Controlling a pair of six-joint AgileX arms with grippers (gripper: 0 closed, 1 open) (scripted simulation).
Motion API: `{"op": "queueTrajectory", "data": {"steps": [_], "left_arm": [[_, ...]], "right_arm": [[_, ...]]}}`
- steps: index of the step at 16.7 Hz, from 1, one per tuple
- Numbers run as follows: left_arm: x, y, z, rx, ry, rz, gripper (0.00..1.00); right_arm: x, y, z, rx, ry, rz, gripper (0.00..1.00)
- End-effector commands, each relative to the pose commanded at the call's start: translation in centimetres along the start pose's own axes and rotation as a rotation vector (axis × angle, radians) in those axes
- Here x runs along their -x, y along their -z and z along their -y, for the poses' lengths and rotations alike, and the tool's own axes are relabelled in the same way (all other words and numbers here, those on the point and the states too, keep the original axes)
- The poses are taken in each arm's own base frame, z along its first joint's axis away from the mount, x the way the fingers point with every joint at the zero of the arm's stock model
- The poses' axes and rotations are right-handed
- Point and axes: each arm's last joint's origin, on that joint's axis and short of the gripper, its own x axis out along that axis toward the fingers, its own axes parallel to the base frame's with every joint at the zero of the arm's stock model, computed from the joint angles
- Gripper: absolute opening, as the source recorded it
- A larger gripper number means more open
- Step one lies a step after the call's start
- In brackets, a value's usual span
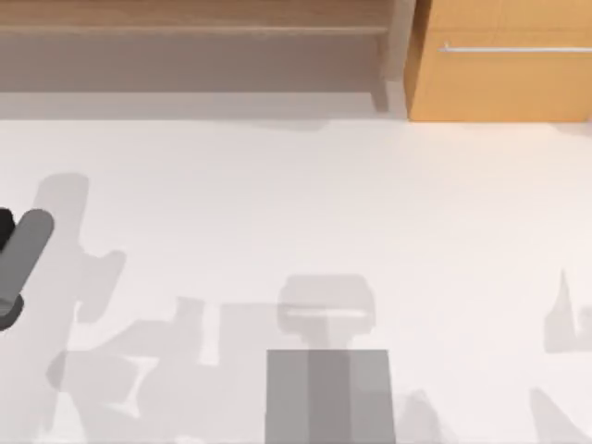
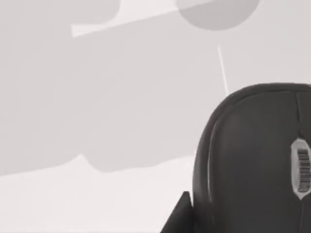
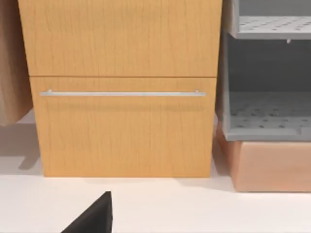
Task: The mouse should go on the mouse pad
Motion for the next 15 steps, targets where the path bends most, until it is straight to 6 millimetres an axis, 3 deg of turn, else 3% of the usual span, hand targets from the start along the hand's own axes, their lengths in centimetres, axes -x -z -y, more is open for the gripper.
{"op": "queueTrajectory", "data": {"steps": [4, 7, 11, 15], "left_arm": [[-0.1, -2.4, -2.1, 0.149, 0.024, 0.002, 0.0], [-0.5, -5.3, -3.8, 0.31, 0.049, -0.005, 0.0], [-1.4, -10.4, -5.5, 0.605, 0.084, -0.033, 0.0], [-2.5, -16.4, -5.9, 0.974, 0.096, -0.076, 0.0]], "right_arm": [[0.0, 0.0, 0.0, 0.0, 0.0, 0.0, 1.0], [0.0, 0.0, 0.0, 0.0, 0.0, 0.0, 1.0], [0.0, 0.0, 0.0, 0.0, 0.0, 0.0, 1.0], [0.0, 0.0, 0.0, 0.0, 0.0, 0.0, 1.0]]}}
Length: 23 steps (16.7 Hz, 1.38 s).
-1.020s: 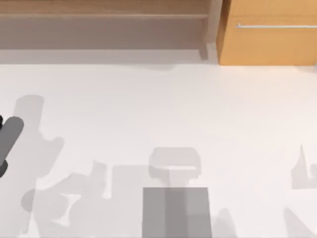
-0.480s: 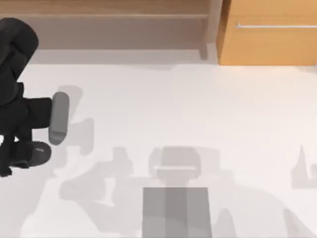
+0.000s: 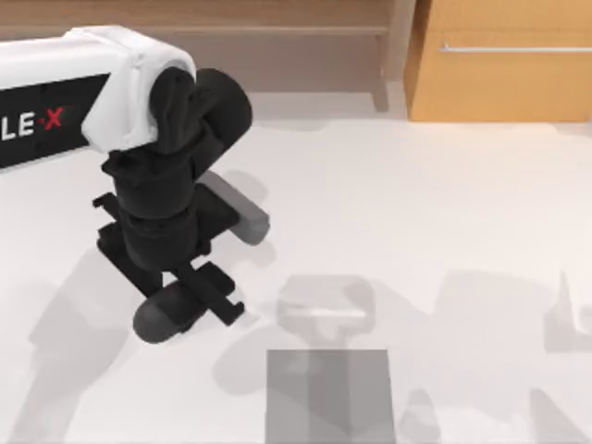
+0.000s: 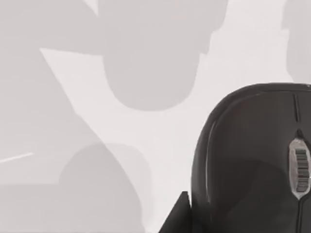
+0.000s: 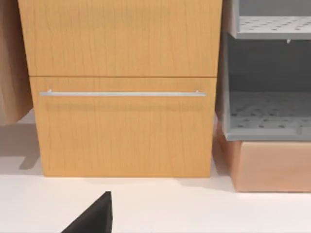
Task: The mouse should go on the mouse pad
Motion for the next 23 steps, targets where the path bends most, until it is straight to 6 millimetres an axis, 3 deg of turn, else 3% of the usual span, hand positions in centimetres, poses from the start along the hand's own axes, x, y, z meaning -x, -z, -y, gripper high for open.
{"op": "queueTrajectory", "data": {"steps": [6, 12, 16, 23], "left_arm": [[-0.8, -3.5, 7.9, 0.517, -0.016, 0.016, 0.0], [-0.4, -4.5, 13.7, 0.79, 0.001, 0.098, 0.0], [-0.1, -4.5, 14.9, 0.837, 0.012, 0.122, 0.0], [-0.3, -4.8, 14.0, 0.853, 0.011, 0.12, 0.0]], "right_arm": [[0.0, 0.0, 0.0, 0.0, 0.0, 0.0, 1.0], [0.0, 0.0, 0.0, 0.0, 0.0, 0.0, 1.0], [0.0, 0.0, 0.0, 0.0, 0.0, 0.0, 1.0], [0.0, 0.0, 0.0, 0.0, 0.0, 0.0, 1.0]]}}
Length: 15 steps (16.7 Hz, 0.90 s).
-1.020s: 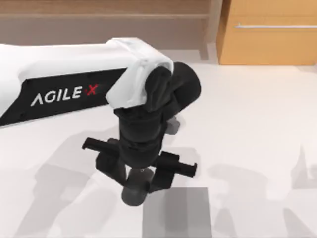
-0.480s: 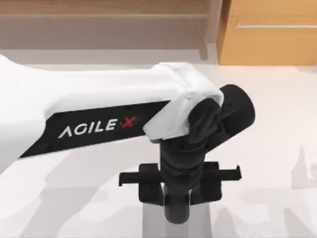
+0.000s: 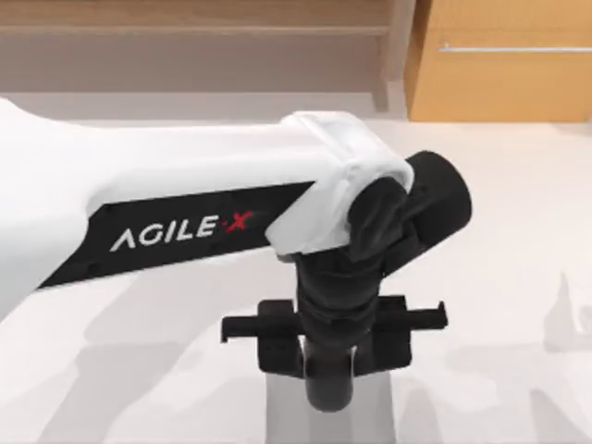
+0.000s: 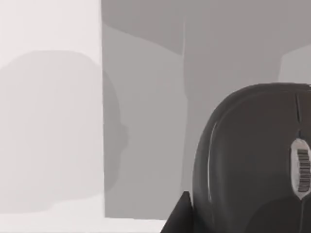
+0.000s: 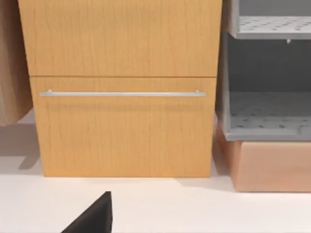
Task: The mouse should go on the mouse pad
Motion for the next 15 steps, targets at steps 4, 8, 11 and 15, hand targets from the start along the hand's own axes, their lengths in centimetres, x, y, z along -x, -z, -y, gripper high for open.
{"op": "queueTrajectory", "data": {"steps": [4, 8, 11, 15], "left_arm": [[-0.7, -2.0, -0.8, 0.034, 0.006, 0.0, 0.0], [-2.3, -2.7, -1.3, 0.048, -0.005, -0.037, 0.0], [-3.5, -2.1, -1.3, 0.041, -0.012, -0.058, 0.0], [-3.6, -0.6, -0.3, 0.01, 0.009, -0.025, 0.0]], "right_arm": [[0.0, 0.0, 0.0, 0.0, 0.0, 0.0, 1.0], [0.0, 0.0, 0.0, 0.0, 0.0, 0.0, 1.0], [0.0, 0.0, 0.0, 0.0, 0.0, 0.0, 1.0], [0.0, 0.0, 0.0, 0.0, 0.0, 0.0, 1.0]]}}
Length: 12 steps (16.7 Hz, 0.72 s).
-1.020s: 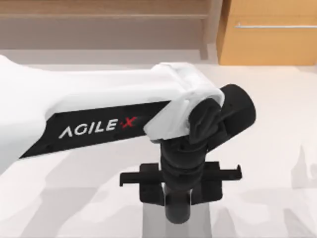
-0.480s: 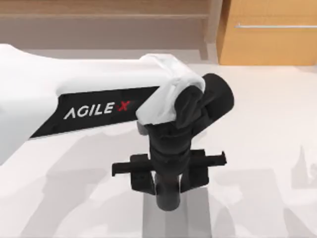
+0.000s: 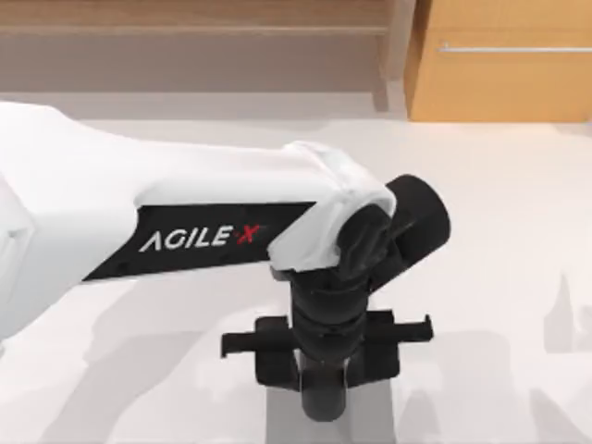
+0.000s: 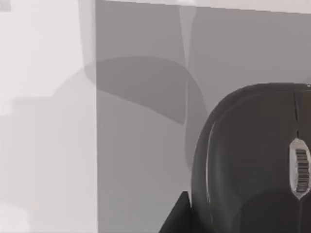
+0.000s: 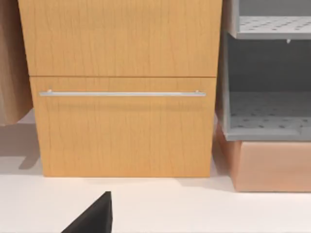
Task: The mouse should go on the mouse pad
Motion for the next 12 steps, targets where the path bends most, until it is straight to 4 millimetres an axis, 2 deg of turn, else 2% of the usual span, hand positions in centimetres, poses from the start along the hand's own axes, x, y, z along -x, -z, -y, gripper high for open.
{"op": "queueTrajectory", "data": {"steps": [4, 8, 12], "left_arm": [[-0.76, 1.33, 0.64, -0.026, -0.007, 0.026, 0.0], [-0.76, 1.33, 0.64, -0.026, -0.007, 0.026, 0.0], [-0.76, 1.33, 0.64, -0.026, -0.007, 0.026, 0.3]], "right_arm": [[0.0, 0.0, 0.0, 0.0, 0.0, 0.0, 1.0], [0.0, 0.0, 0.0, 0.0, 0.0, 0.0, 1.0], [0.0, 0.0, 0.0, 0.0, 0.0, 0.0, 1.0]]}}
